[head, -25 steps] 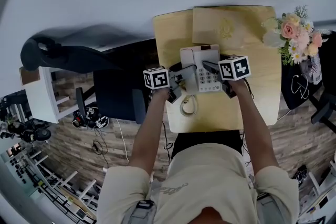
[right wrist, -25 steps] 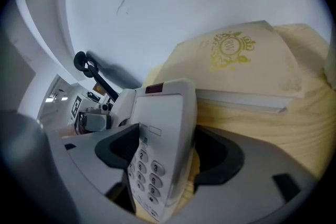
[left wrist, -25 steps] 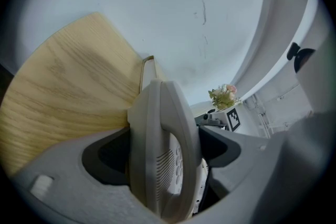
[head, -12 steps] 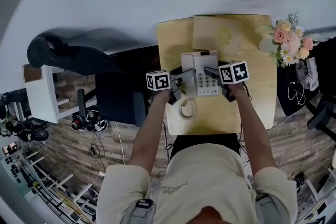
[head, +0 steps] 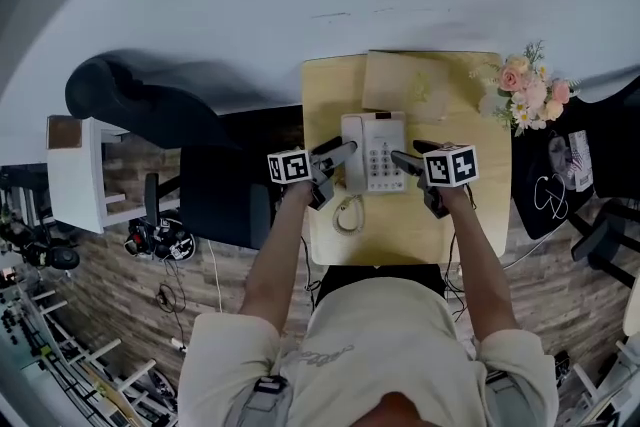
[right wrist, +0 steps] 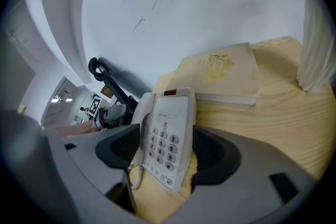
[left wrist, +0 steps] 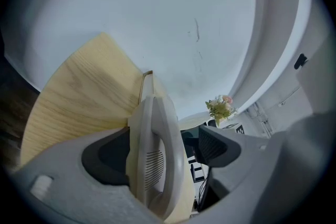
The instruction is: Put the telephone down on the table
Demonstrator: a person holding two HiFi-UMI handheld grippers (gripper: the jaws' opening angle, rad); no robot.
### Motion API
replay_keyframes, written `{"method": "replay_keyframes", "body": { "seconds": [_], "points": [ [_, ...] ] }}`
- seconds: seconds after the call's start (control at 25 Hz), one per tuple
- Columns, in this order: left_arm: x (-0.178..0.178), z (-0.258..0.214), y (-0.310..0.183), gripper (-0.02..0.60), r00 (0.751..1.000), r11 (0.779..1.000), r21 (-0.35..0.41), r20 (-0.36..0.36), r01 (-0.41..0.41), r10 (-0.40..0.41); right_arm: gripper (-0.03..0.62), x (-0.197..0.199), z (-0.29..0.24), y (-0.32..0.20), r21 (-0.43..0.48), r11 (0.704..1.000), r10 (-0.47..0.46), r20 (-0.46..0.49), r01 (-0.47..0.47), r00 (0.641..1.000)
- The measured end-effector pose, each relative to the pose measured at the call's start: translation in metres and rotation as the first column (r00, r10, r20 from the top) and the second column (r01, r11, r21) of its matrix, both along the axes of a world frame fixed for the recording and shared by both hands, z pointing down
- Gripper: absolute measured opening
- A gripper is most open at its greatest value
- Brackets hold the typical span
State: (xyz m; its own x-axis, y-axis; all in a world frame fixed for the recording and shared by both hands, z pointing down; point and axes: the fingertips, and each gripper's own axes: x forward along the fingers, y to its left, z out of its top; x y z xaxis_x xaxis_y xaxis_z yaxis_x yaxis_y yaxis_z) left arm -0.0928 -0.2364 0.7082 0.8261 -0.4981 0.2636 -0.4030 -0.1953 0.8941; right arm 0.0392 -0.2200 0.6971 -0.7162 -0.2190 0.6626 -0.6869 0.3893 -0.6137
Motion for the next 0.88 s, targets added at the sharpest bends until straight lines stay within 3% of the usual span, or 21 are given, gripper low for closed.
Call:
{"method": "replay_keyframes", "body": {
  "seconds": [0.16,0.24,0.48,0.6,0.72,0.8,0.88],
  "points": [
    [-0.016,-0.024,0.005,0.414,0.996,0.995,0.048,0.022,0.089,-0.09,0.304,0.007,-0.022,0.018,0.05,0.998,-0.033,-0.004,0.033,0.999],
    [-0.021,-0.04,0.011,0.414,0.992,0.99,0.099,0.071,0.096,-0.103,0.248,0.009,-0.037,0.023,0.097,0.995,-0.037,-0.002,0.037,0.999],
    [-0.01,-0.083,0.045,0.388,0.978,0.972,0.232,0.209,-0.046,-0.004,0.171,0.004,-0.091,0.042,0.236,0.972,-0.039,0.079,0.019,0.996],
    [-0.009,-0.102,0.048,0.181,0.972,0.956,0.293,0.23,-0.032,-0.037,0.141,0.003,-0.114,0.045,0.294,0.955,-0.046,0.085,0.019,0.995],
    [0.002,-0.125,0.049,0.154,0.973,0.934,0.354,0.228,-0.048,-0.036,0.088,0.006,-0.138,0.046,0.372,0.928,-0.059,0.061,0.032,0.996],
    [0.008,-0.139,0.058,0.042,0.964,0.916,0.393,0.264,-0.085,-0.023,0.035,0.01,-0.153,0.051,0.411,0.911,-0.046,0.052,0.02,0.998],
    [0.013,-0.156,0.065,0.02,0.952,0.895,0.432,0.303,-0.11,-0.029,0.01,0.013,-0.166,0.056,0.444,0.896,-0.03,0.048,0.006,0.998]
  ]
}}
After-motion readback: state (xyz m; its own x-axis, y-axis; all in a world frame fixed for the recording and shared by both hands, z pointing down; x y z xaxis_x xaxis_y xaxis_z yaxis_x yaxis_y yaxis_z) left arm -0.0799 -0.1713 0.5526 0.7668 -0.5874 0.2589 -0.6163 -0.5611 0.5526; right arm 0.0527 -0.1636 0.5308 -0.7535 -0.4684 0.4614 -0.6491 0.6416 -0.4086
